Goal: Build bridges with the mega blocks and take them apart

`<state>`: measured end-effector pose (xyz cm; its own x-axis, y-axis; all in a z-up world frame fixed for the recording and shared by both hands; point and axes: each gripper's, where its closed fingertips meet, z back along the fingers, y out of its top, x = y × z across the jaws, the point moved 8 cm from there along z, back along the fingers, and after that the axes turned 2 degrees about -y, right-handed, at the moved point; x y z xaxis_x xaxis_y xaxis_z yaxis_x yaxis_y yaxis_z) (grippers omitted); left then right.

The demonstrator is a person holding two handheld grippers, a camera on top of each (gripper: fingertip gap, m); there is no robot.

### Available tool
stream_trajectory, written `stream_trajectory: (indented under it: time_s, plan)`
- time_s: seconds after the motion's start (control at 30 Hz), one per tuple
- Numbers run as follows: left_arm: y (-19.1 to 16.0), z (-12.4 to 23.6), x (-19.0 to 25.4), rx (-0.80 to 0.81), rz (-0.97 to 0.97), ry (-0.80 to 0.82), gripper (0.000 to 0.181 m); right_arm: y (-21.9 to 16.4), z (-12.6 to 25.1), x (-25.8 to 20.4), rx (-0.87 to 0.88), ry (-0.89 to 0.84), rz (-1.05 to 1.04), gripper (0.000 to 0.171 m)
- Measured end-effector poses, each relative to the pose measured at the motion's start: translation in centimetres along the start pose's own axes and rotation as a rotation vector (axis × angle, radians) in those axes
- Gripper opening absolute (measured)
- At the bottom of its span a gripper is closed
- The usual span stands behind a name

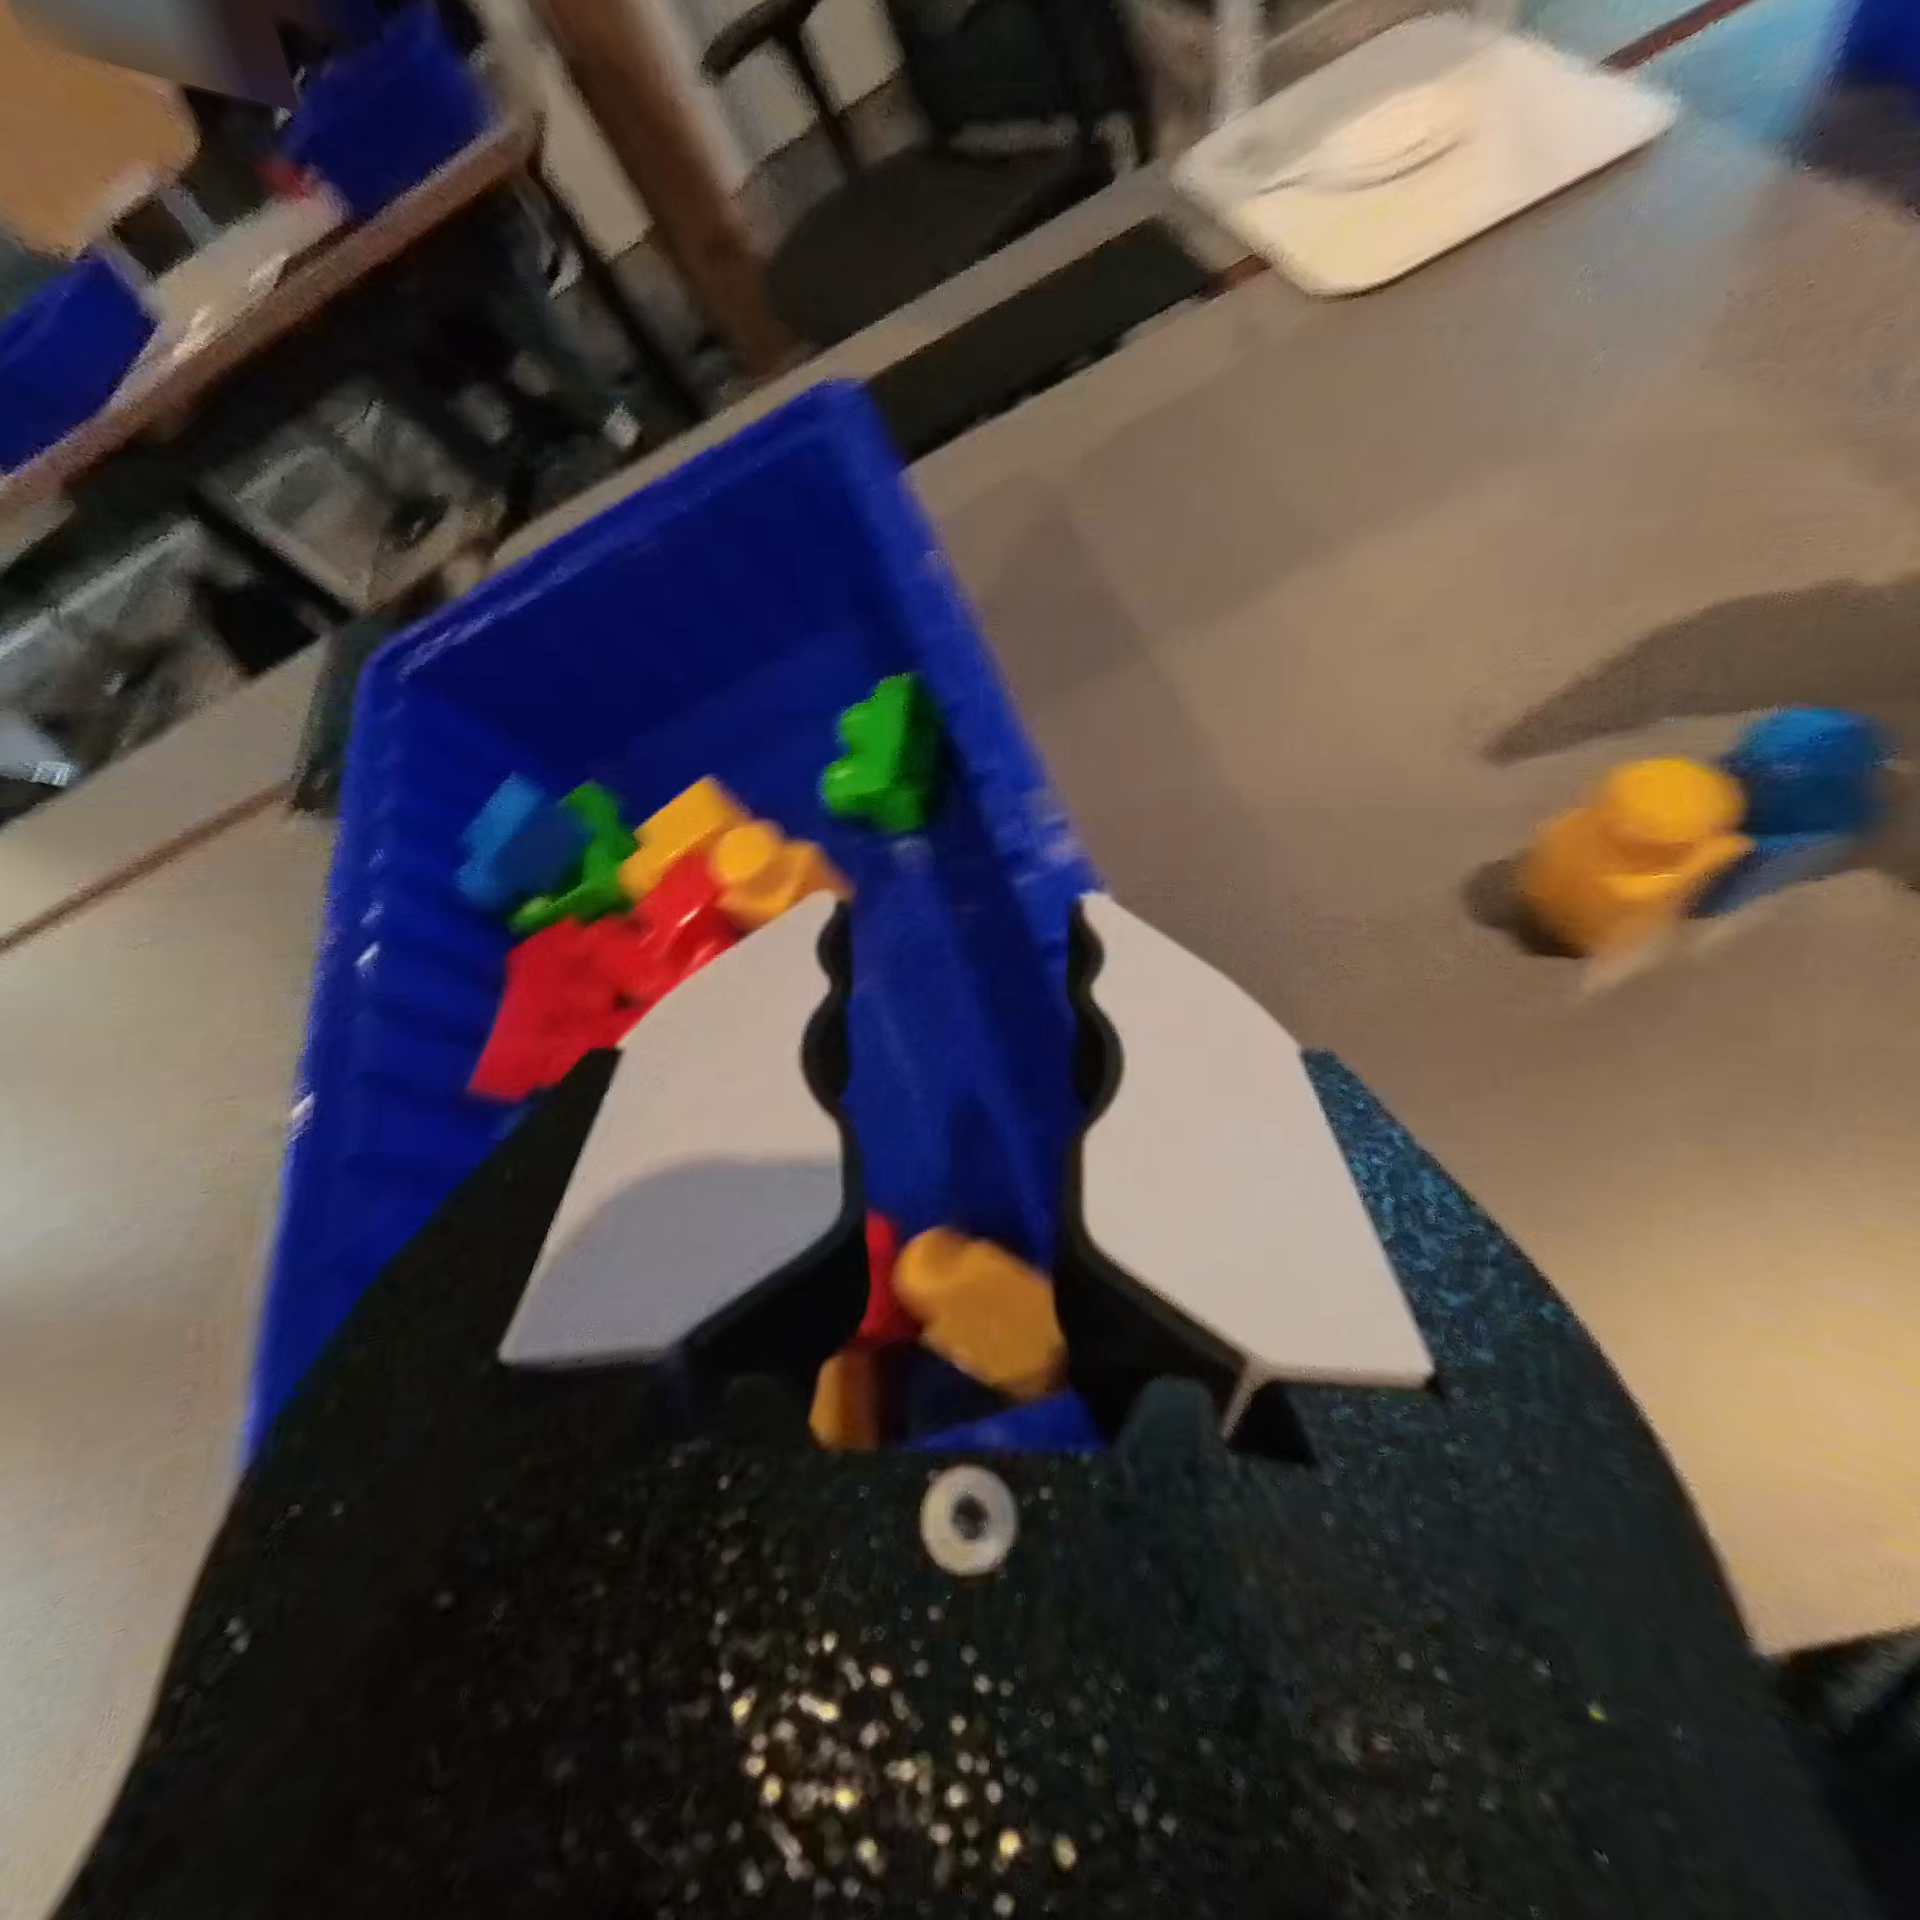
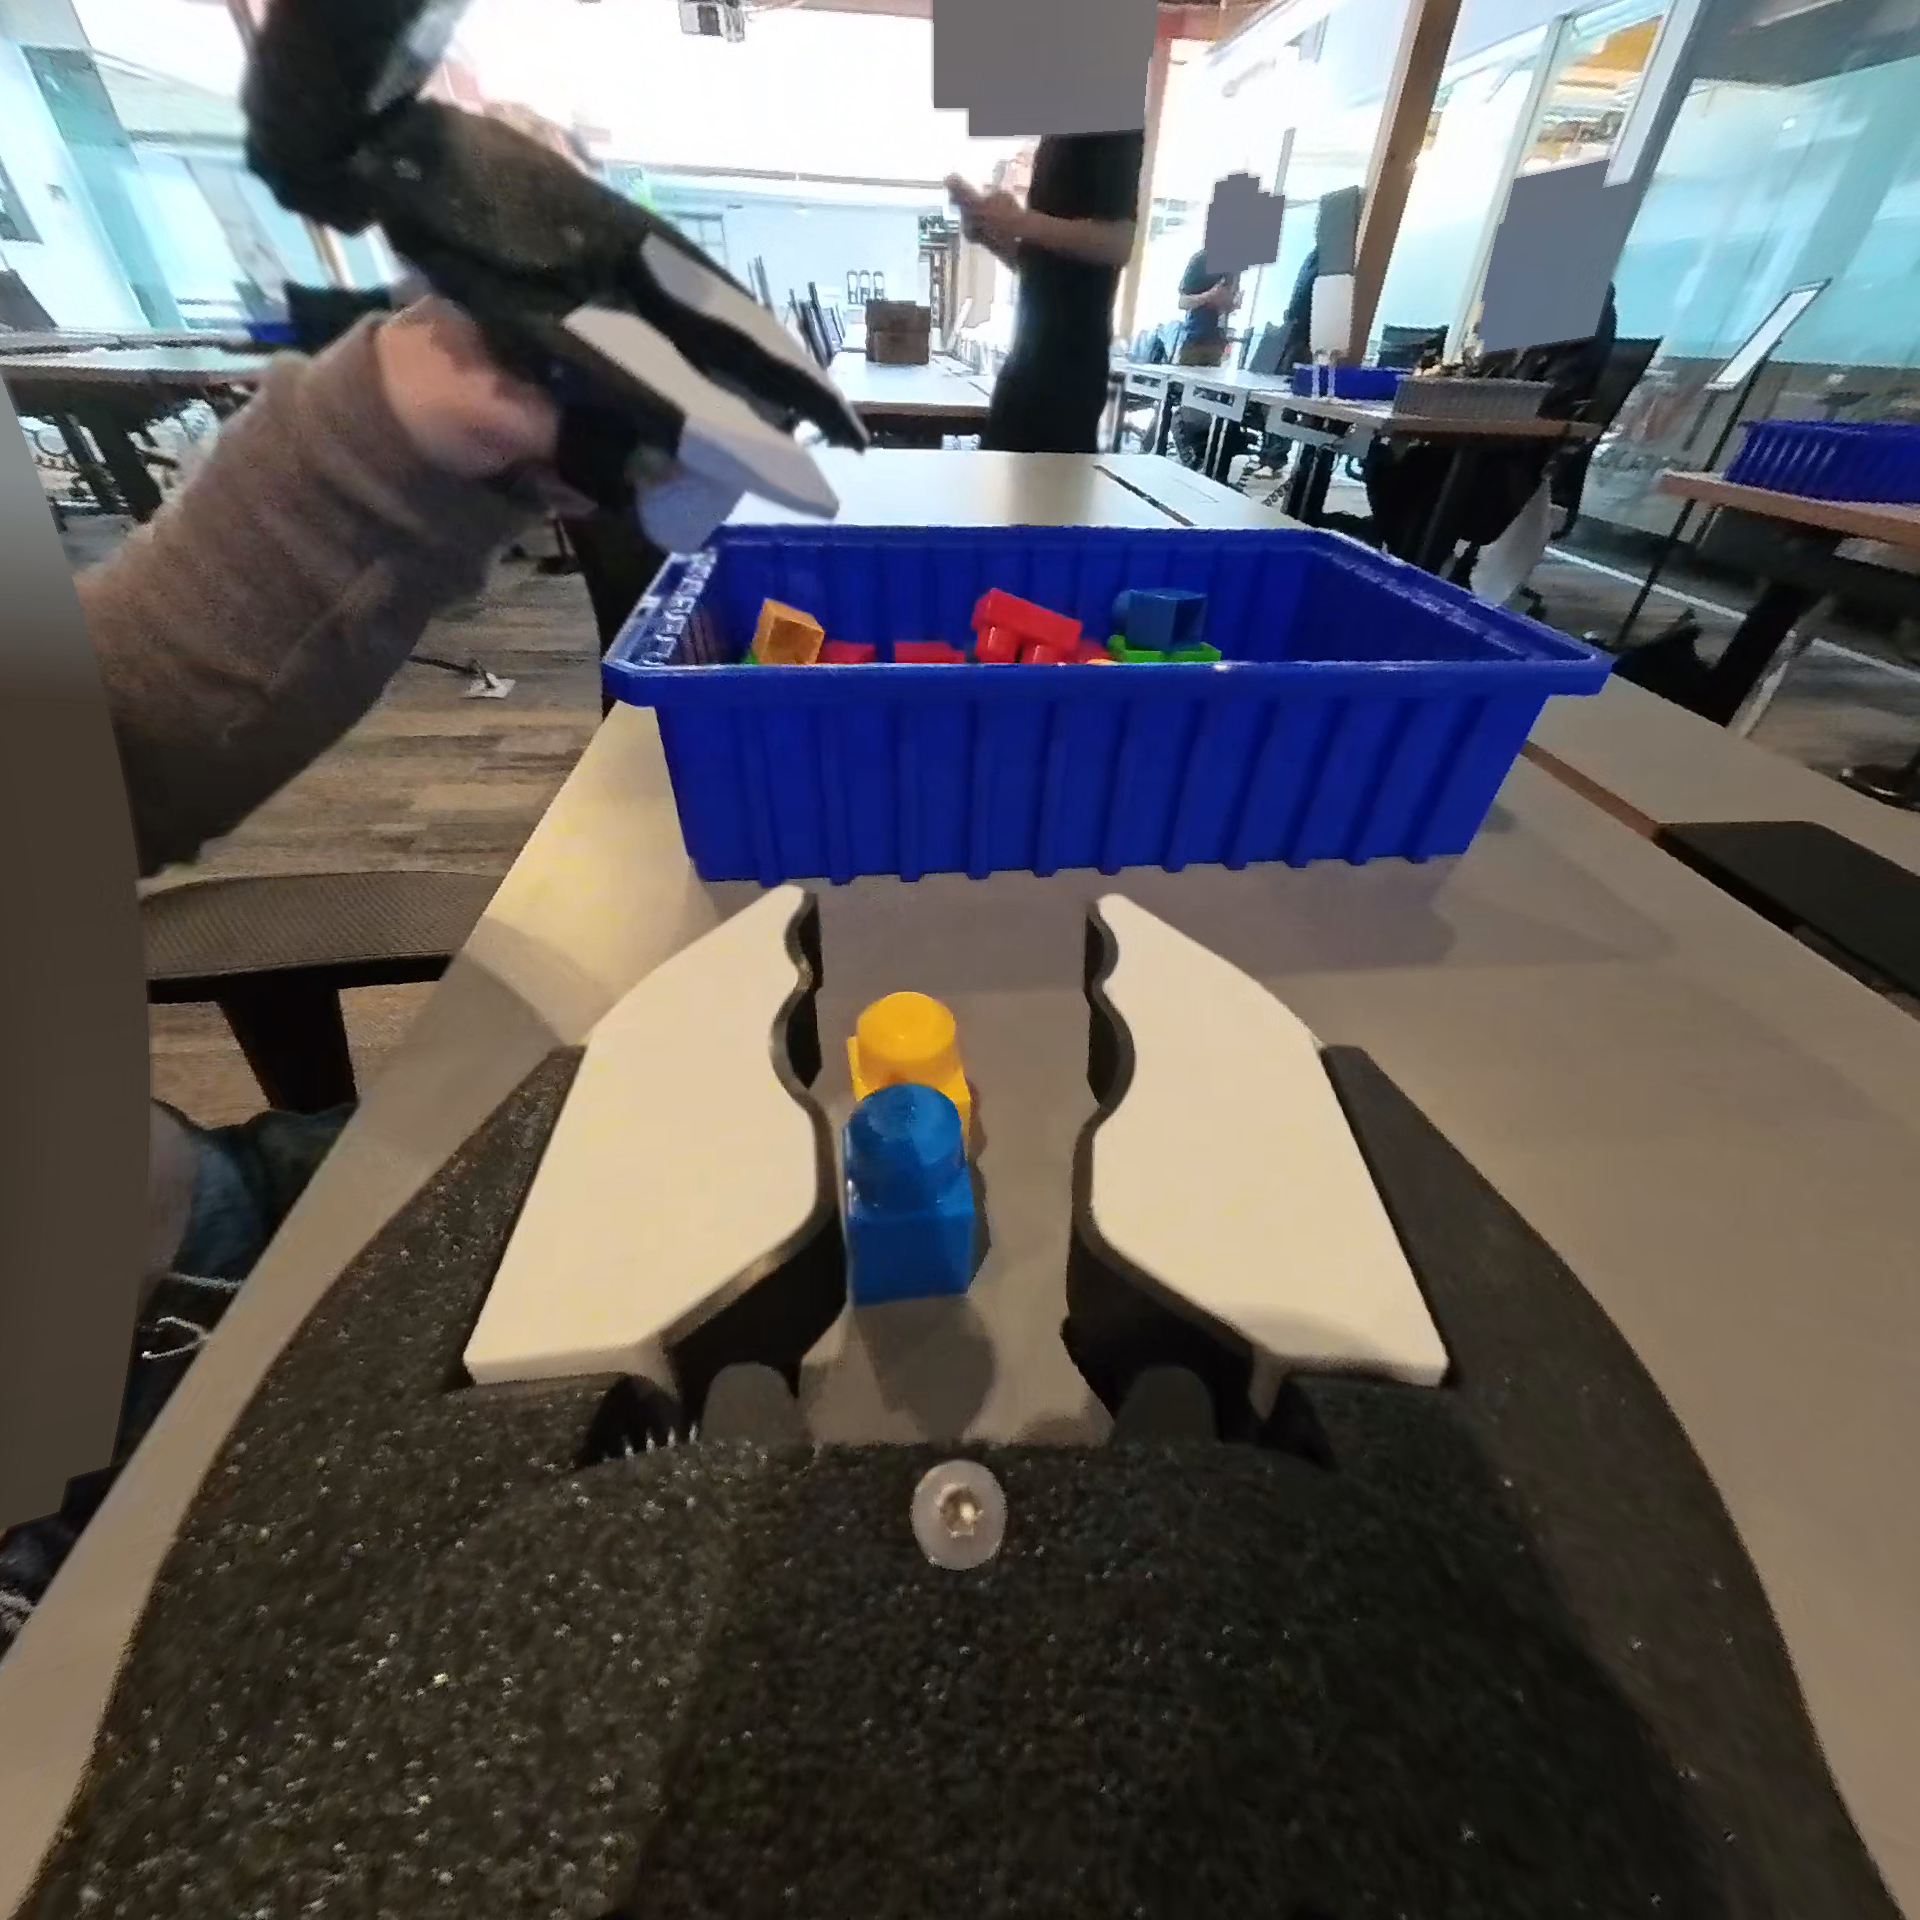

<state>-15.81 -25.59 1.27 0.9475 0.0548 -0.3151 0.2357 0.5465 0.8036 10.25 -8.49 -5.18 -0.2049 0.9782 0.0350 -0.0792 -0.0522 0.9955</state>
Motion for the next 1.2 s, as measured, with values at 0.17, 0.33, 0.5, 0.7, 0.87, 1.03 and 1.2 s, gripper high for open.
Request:
stream_trajectory:
  time_s: [0.17,0.33,0.5,0.7,0.87,1.03,1.2]
  plan:
    - [-3.0,-3.1,-9.6,-0.187,0.093,0.037,0.044,-0.6,-0.5,0.0,-0.035,-0.005,-0.003,0.046]
    - [-5.0,-7.0,-13.0,-0.359,-0.100,0.028,0.050,-0.9,-0.7,0.1,-0.058,-0.011,-0.002,0.044]
    - [-6.5,-10.2,-13.8,-0.536,-0.278,-0.003,0.054,-1.3,-0.9,0.1,-0.076,-0.012,-0.013,0.044]
    - [-7.7,-12.9,-14.4,-0.677,-0.382,0.018,0.051,-1.6,-1.1,0.0,-0.102,-0.015,-0.007,0.043]
    - [-7.2,-13.4,-13.7,-0.664,-0.483,0.082,0.032,-1.7,-1.3,-0.1,-0.120,-0.028,0.014,0.043]
    - [-3.0,-10.7,-11.0,-0.337,-0.426,0.190,0.017,-1.1,-1.4,-0.3,-0.082,-0.108,0.105,0.046]
    - [1.7,-6.4,-5.6,-0.042,-0.293,-0.013,0.016,-0.6,-2.0,-1.5,-0.050,-0.226,0.321,0.050]
